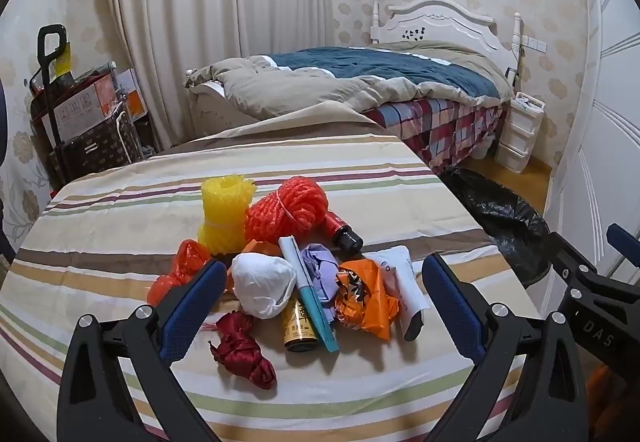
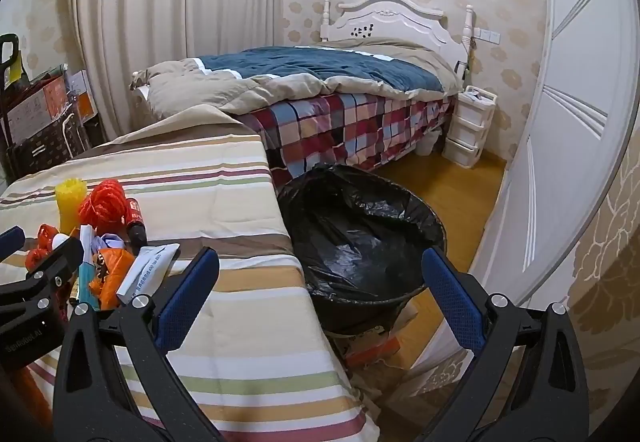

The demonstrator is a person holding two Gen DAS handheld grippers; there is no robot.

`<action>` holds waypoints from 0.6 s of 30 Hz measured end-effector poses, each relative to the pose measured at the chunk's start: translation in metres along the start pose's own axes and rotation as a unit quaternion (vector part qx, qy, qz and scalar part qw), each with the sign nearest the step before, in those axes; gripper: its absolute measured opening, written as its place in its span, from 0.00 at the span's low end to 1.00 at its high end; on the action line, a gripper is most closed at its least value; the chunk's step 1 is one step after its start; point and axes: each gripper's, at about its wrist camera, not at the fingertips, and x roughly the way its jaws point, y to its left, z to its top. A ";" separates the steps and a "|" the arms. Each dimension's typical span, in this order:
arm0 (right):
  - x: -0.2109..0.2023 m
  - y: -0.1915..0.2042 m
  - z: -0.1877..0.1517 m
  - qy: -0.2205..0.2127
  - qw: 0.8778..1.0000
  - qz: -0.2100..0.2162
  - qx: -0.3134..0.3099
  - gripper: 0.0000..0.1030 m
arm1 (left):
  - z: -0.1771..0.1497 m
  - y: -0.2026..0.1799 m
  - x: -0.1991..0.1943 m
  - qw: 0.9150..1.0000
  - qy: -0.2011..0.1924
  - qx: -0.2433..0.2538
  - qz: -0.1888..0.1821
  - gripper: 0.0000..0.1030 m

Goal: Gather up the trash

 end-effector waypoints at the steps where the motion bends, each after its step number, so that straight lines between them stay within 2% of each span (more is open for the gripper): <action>1: 0.000 0.000 0.000 0.001 1.000 0.000 0.001 0.96 | 0.000 0.000 0.000 1.000 -0.001 0.000 0.000 0.95; 18: -0.001 -0.004 0.002 0.000 1.000 0.004 0.008 0.96 | -0.002 0.002 0.000 1.000 -0.008 0.003 0.004 0.95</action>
